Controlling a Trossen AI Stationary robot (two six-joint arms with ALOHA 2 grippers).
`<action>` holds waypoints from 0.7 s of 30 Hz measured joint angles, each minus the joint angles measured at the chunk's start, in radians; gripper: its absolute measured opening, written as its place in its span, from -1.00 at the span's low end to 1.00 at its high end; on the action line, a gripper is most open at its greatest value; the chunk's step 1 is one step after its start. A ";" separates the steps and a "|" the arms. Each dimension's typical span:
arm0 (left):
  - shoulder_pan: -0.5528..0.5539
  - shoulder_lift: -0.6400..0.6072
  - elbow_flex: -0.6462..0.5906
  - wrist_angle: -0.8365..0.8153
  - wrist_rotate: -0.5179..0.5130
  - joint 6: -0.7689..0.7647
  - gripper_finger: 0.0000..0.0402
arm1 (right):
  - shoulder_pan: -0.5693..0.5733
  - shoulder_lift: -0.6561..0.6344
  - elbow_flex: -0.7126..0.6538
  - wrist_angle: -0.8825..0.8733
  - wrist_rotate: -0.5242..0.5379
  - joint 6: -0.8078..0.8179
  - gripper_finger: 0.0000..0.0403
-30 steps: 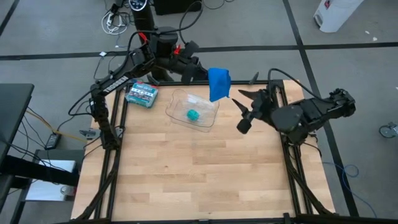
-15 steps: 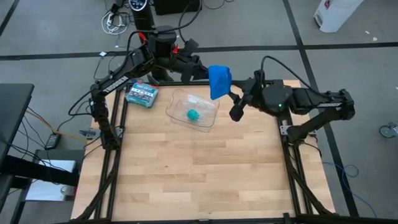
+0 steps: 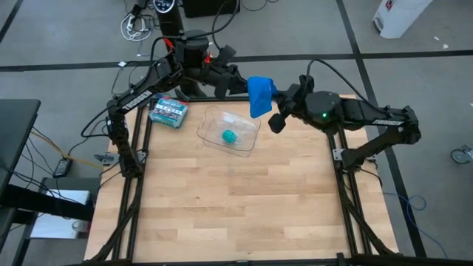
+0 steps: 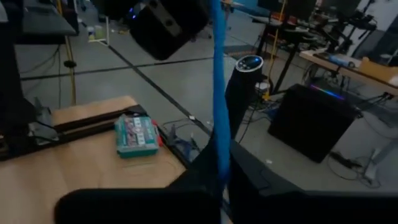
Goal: Roll bandage
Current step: Roll the blue bandage
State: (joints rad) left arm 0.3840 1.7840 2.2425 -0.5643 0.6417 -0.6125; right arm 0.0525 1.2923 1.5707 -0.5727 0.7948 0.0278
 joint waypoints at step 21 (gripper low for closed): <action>0.000 0.005 -0.001 -0.196 -0.148 0.141 -0.87 | -0.165 -0.059 0.000 0.630 -0.591 -0.294 -1.00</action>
State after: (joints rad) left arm 0.3843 1.7885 2.2417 -0.7605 0.4933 -0.4715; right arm -0.1129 1.2331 1.5711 0.0576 0.2040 -0.2663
